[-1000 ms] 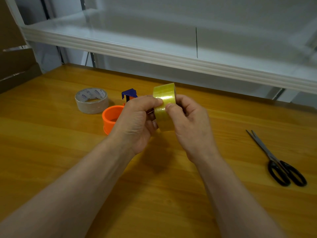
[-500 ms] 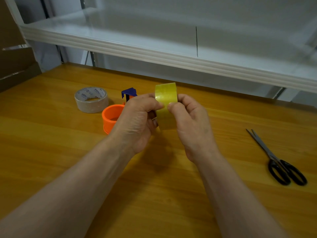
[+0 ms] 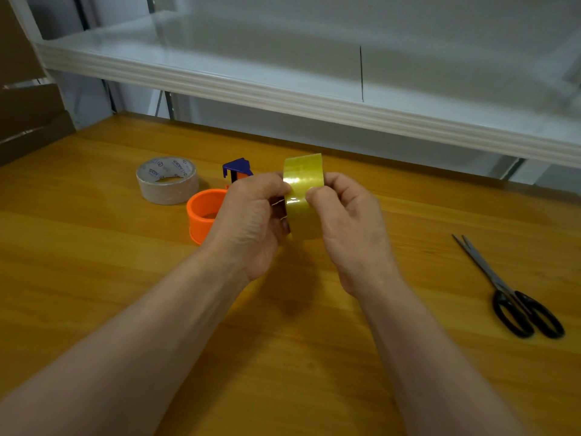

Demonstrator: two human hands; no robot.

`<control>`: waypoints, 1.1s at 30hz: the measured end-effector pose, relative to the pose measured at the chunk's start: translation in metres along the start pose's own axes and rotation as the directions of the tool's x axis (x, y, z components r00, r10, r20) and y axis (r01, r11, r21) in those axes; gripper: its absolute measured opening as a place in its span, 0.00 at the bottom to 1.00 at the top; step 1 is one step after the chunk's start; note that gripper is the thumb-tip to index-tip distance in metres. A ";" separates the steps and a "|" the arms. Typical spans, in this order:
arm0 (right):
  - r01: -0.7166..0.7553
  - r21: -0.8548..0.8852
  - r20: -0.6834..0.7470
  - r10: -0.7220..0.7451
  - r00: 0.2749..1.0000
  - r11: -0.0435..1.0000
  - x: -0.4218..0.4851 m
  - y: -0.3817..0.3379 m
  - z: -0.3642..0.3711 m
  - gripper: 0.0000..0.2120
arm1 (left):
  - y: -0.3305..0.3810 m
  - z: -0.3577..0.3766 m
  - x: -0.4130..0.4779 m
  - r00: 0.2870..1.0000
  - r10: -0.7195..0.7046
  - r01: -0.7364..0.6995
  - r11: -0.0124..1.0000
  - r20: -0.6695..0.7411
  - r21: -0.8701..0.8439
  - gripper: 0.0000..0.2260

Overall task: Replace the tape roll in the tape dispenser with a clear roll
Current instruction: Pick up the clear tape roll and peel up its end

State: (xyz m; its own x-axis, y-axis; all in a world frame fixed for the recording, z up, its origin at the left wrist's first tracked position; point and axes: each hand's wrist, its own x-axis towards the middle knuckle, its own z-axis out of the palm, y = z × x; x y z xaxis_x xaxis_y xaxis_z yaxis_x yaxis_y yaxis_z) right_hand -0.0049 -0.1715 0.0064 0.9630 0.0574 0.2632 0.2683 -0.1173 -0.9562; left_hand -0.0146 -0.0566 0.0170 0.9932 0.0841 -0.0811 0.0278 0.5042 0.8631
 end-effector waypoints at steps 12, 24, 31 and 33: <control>-0.011 -0.014 -0.017 0.011 1.000 1.000 -0.002 -0.002 -0.001 0.11 | -0.003 -0.005 0.003 0.995 0.038 -0.042 0.998 0.097 0.043 0.22; -0.098 0.160 -0.031 0.104 0.994 0.982 0.002 -0.004 -0.008 0.09 | -0.002 -0.008 0.006 0.943 0.083 -0.145 0.974 0.323 0.173 0.16; -0.150 0.222 -0.017 0.158 0.987 0.963 0.003 0.002 -0.004 0.15 | -0.014 -0.001 0.002 0.922 0.213 -0.309 0.908 0.324 0.283 0.20; -0.162 0.243 -0.002 0.168 0.986 0.956 0.003 0.003 -0.005 0.15 | -0.015 -0.001 0.002 0.917 0.230 -0.330 0.897 0.326 0.295 0.20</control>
State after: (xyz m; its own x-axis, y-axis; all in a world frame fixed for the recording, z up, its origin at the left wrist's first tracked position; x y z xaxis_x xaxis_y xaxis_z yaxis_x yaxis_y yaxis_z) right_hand -0.0013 -0.1770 0.0054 0.9944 0.0348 0.0994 0.0946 0.1197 -0.9883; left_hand -0.0136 -0.0631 0.0034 0.9540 -0.0869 0.2868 -0.2693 0.1712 0.9477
